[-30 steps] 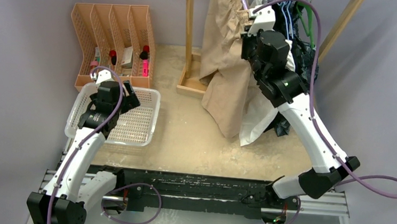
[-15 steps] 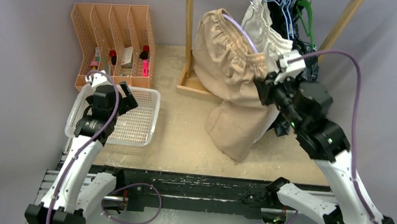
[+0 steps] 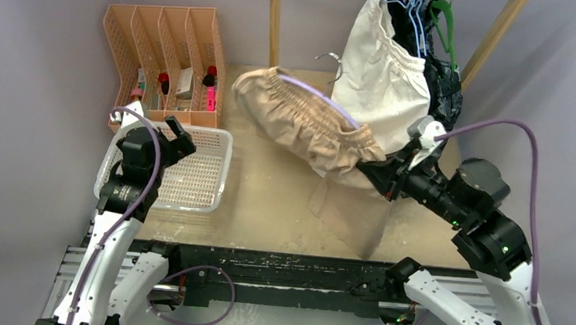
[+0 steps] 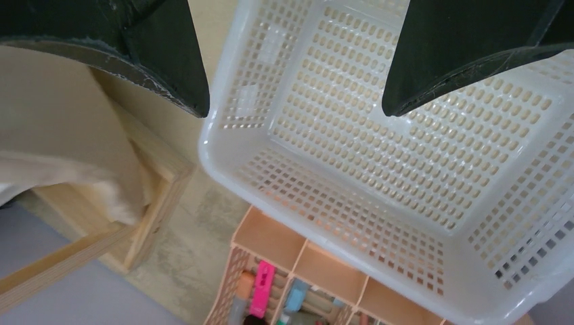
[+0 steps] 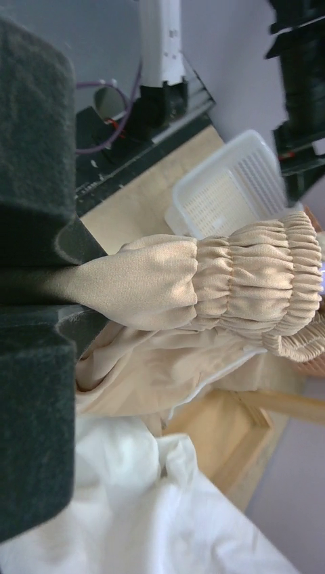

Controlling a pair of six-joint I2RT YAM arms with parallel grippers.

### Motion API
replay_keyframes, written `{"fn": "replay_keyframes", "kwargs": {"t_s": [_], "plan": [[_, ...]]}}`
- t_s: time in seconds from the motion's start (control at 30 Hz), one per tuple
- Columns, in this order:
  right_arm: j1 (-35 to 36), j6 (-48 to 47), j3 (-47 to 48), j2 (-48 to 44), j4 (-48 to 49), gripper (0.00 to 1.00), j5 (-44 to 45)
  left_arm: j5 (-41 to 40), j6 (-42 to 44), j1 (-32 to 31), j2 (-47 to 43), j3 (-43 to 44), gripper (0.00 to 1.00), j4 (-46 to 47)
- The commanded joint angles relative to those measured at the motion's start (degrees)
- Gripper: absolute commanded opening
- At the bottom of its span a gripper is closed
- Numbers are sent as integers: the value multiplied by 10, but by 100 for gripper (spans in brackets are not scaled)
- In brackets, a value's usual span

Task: Remove the shorts from the hanger
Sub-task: Pick up the hanger from the clothes rod.

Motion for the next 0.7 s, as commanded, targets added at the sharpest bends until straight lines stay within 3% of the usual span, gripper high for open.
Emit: {"fn": "replay_keyframes", "kwargs": {"t_s": [0.0,0.27,0.47,0.6,0.67], "plan": [[1,-3,-32,38,43,0,-83,40,-23,4,-16,73,100,-2],[1,9,-119,85,106,0,-100,180,-49,4,-5,110,100,31],[1,6,-137,99,105,0,-88,294,-106,-8,128,158,95,1],[1,3,-149,103,107,0,-82,202,-130,-125,176,175,93,23],[2,3,-149,108,103,0,-76,196,-166,-146,206,193,89,18]]}}
